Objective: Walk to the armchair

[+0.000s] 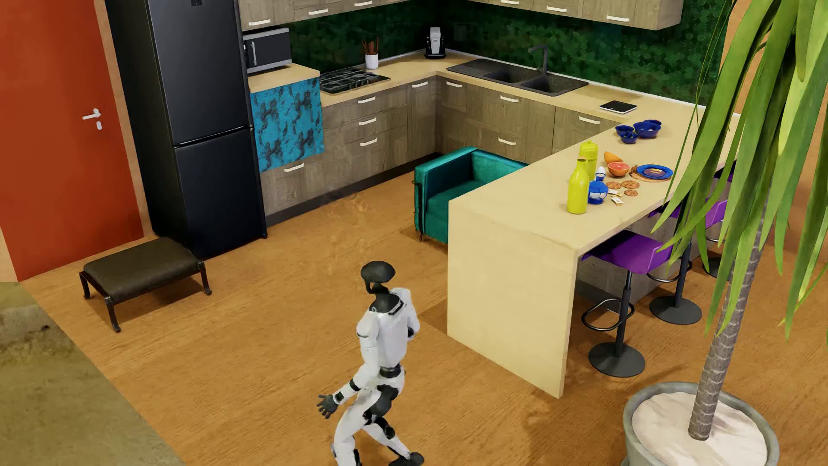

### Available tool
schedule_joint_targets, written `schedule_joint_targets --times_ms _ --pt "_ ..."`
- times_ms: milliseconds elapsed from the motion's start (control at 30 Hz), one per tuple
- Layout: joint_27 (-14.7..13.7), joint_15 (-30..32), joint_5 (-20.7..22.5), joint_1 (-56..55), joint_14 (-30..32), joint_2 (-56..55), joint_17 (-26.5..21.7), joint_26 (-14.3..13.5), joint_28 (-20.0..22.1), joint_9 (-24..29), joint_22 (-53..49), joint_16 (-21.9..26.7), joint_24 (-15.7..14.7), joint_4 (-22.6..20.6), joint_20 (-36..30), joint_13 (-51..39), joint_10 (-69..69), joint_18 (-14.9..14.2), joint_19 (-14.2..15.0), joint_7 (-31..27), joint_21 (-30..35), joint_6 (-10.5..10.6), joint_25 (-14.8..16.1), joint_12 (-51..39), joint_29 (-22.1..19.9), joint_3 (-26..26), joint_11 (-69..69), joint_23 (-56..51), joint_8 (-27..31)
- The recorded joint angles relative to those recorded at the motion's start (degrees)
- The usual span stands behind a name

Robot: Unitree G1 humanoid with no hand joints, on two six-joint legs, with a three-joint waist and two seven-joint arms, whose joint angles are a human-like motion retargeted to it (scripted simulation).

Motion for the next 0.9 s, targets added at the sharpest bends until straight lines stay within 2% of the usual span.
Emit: schedule_joint_targets --times_ms 33,67,100,133,167,200,233,300,333,367,400,433,467,500,533,567,600,633,667,700,733,767,800,867,900 --pt "0.07 -5.07 -1.89 3.57 -2.27 -1.19 -1.22 0.20 1.53 -0.53 -3.26 -1.77 -1.45 0.76 -1.55 1.74 -0.82 -4.29 1.99 1.65 -1.27 -1.22 -0.04 -1.53 1.35 -1.75 -4.83 -1.08 -1.44" --pt "0.21 -10.16 -3.66 7.19 -4.63 -1.17 -1.31 0.24 2.47 -1.46 -5.87 -3.48 -2.38 0.95 -3.23 3.85 -1.61 -4.39 3.86 3.13 -2.47 -2.65 -0.73 -3.18 1.65 -3.30 -10.37 -1.28 -1.55" --pt "0.69 -12.39 -4.58 9.79 -7.56 -1.14 -1.78 -0.29 2.77 -2.95 -6.73 -5.02 -2.60 1.70 -4.50 4.70 -1.49 -3.63 5.08 4.52 -2.04 -3.33 -1.47 -4.61 1.20 -4.11 -17.57 -0.40 -0.64" --pt "0.62 -9.23 -4.44 10.64 -8.86 1.51 -2.85 -0.60 2.60 -2.97 -6.07 -6.97 -1.96 2.65 -5.81 5.91 3.24 -6.28 -0.08 3.07 -0.77 -3.06 -1.72 -6.32 0.39 -3.08 -19.50 1.19 -1.08" --pt "0.29 -11.09 -2.98 7.37 -3.54 3.72 -4.07 -0.79 1.96 -2.90 -6.36 -8.46 -0.84 2.70 -6.22 5.96 12.94 -8.44 -0.30 -0.73 1.63 -2.13 -1.91 -5.63 -0.78 -0.16 -19.47 3.95 -0.42" --pt "-0.43 -12.42 -1.75 2.32 2.70 5.97 -4.49 -1.19 0.80 -3.44 -4.24 -9.10 0.45 0.54 -5.74 5.86 20.83 -10.36 -0.25 -5.86 2.57 -0.12 -1.87 -3.74 -2.24 3.75 -21.06 6.56 0.16" --pt "-0.61 -13.02 -0.37 -0.95 0.99 8.92 -3.23 -0.27 -0.73 -3.69 -4.18 -7.53 1.57 -0.76 -3.16 4.48 21.00 -12.13 -0.14 -8.25 -0.22 1.99 -1.47 -0.63 -3.52 7.62 -23.93 5.73 1.34" --pt "-0.97 -14.13 0.92 -4.72 -4.87 16.25 -0.19 3.13 -2.82 -3.86 -3.95 -4.13 3.41 -2.02 1.12 -0.80 14.61 -15.10 0.63 -8.60 0.27 5.26 -2.40 6.98 -5.46 10.84 -30.69 1.63 4.84" --pt "-1.48 -14.09 1.46 -5.80 -4.52 19.22 0.82 5.30 -3.09 -2.90 -4.79 -3.85 3.88 -1.54 2.05 -3.18 10.42 -15.53 0.93 -7.68 1.62 7.02 -3.86 8.24 -5.26 11.10 -31.53 0.19 5.82" --pt "-1.73 -11.84 2.31 -5.24 -3.16 18.18 1.46 5.04 -2.90 -1.96 -3.68 -4.03 3.64 -0.89 2.48 -5.30 3.06 -15.53 0.15 -7.19 0.81 8.49 -5.16 8.10 -4.25 10.79 -25.65 -1.35 6.71" --pt "-1.84 -4.54 2.46 -1.74 5.14 13.76 1.83 1.99 -2.20 -0.35 0.35 -1.95 2.31 0.62 2.13 -6.37 -4.65 -14.84 -2.46 -5.86 1.20 8.10 -5.72 7.01 -2.67 7.88 -12.77 -2.70 6.07" --pt "-2.42 3.40 0.37 0.41 2.13 7.50 0.63 0.23 -0.69 0.92 -0.20 0.51 0.04 1.02 2.14 -4.68 -3.51 -9.40 -2.86 -3.34 1.22 4.95 -5.11 4.50 -0.06 4.97 -3.85 -1.73 3.57" --pt "-2.74 2.49 -1.82 3.41 -0.65 3.27 -1.33 -0.84 1.12 1.77 -2.00 0.55 -1.96 1.88 1.39 -1.02 -3.26 -2.73 -2.03 -1.32 -0.16 2.28 -4.43 1.22 2.58 2.57 -3.27 -0.56 0.57" --pt "-2.02 -3.45 -4.46 6.87 -2.80 0.55 -2.37 -1.40 2.74 1.45 -3.32 -0.99 -3.22 2.01 -0.86 2.34 -4.27 -3.07 -1.53 0.51 -3.08 -0.95 -4.24 -2.00 4.29 -0.95 -7.22 -0.53 -1.01" --pt "-0.67 -8.41 -5.99 9.40 -5.65 -0.74 -3.02 -0.67 3.48 -0.14 -5.91 -4.03 -3.37 2.52 -3.30 5.50 -4.08 -7.09 -0.68 1.87 -3.19 -3.51 -4.45 -5.19 3.68 -2.99 -14.53 -0.66 -0.96" --pt "0.68 -8.03 -5.95 10.25 -7.93 0.36 -2.37 -0.60 3.27 -1.35 -6.89 -5.96 -2.52 3.17 -6.10 7.99 0.13 -7.97 2.92 1.22 -2.51 -5.37 -4.43 -7.84 1.91 -3.63 -21.48 0.49 -0.17" --pt "2.04 -9.81 -4.00 7.54 -3.72 3.19 -2.62 -1.52 2.25 -1.03 -4.67 -8.32 -0.91 4.10 -6.89 7.58 11.30 -6.56 1.87 -1.94 1.90 -5.81 -3.84 -9.46 -0.38 -2.45 -21.12 4.02 0.38" --pt "3.08 -11.74 -2.71 3.62 3.10 6.10 -2.69 -2.54 0.51 -0.92 -3.22 -8.94 0.90 2.22 -6.36 5.99 18.35 -4.96 2.06 -6.14 4.15 -4.83 -2.51 -7.06 -2.23 -0.60 -21.86 5.58 1.28" --pt "4.07 -13.27 -1.21 0.73 1.95 9.18 -1.77 -3.33 -1.46 -0.85 -2.23 -8.74 2.92 0.83 -3.52 4.55 16.59 -3.76 2.35 -8.59 3.04 -2.61 -0.94 -2.92 -3.74 1.80 -23.39 2.82 2.02" --pt "4.39 -15.00 0.17 -0.47 -4.52 11.17 0.62 -4.07 -3.02 -0.95 -1.62 -6.45 4.66 0.36 -1.56 2.39 3.93 -2.75 2.40 -9.62 0.93 -0.21 0.39 1.62 -5.18 3.69 -23.03 -1.39 2.67" --pt "3.16 -13.96 0.40 1.23 -5.39 10.03 2.43 -3.97 -3.60 -1.30 -0.02 -2.90 5.14 0.70 -0.50 0.18 3.16 -6.84 1.72 -8.83 0.33 0.26 1.36 3.97 -5.32 4.20 -16.64 -2.43 4.25" --pt "1.17 -9.10 -0.51 3.87 -8.23 7.29 3.21 -2.31 -3.10 -1.87 -0.64 0.02 4.44 1.23 -0.17 -0.88 3.34 -9.04 -0.94 -6.66 0.82 -0.55 1.97 5.20 -3.86 3.49 -9.39 -0.60 4.19" --pt "-0.66 -4.53 -1.87 7.79 -10.03 5.41 2.97 0.07 -1.39 -2.39 -0.29 0.41 2.85 1.70 -0.12 0.17 1.38 -6.73 -2.50 -4.55 0.39 -1.14 2.13 4.38 -0.88 1.90 -6.13 0.57 1.95" --pt "-1.53 -5.63 -2.34 16.17 -11.88 1.92 0.26 6.19 3.08 -3.09 -5.40 -3.18 -1.10 2.70 -1.63 3.49 -4.69 -8.33 -0.02 -0.79 -1.61 -2.17 1.20 -1.52 5.10 -3.71 -7.89 -1.64 -1.67" --pt "-1.61 -8.46 -3.38 17.46 -11.51 1.59 -1.38 6.68 4.28 -2.88 -8.39 -6.08 -2.65 2.82 -3.44 5.71 -1.61 -9.38 1.71 -0.12 -2.27 -2.74 0.08 -6.09 6.16 -4.65 -15.14 -2.29 -1.51"
